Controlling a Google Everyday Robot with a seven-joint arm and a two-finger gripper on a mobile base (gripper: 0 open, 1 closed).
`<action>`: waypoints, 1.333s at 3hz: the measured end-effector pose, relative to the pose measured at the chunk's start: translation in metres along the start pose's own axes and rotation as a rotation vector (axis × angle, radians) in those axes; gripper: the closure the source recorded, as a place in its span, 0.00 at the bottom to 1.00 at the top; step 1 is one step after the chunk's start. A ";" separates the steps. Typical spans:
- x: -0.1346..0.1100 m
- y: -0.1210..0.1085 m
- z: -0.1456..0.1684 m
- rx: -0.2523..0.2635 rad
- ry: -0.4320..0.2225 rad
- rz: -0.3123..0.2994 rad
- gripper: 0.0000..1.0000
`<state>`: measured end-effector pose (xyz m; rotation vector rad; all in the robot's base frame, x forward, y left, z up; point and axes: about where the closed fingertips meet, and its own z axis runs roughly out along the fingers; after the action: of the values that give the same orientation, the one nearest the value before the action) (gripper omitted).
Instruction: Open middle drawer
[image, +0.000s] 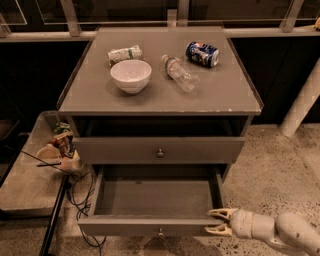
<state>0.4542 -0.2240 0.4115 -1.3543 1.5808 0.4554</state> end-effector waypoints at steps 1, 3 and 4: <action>0.000 0.005 -0.003 0.001 -0.001 -0.002 1.00; 0.000 0.014 -0.006 0.011 -0.003 0.002 1.00; -0.003 0.014 -0.007 0.011 -0.004 0.002 1.00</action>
Offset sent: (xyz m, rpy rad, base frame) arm -0.3503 -0.0919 -0.0446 0.0578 -0.1471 -0.1504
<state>0.4384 -0.2239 0.4133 -1.3426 1.5798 0.4497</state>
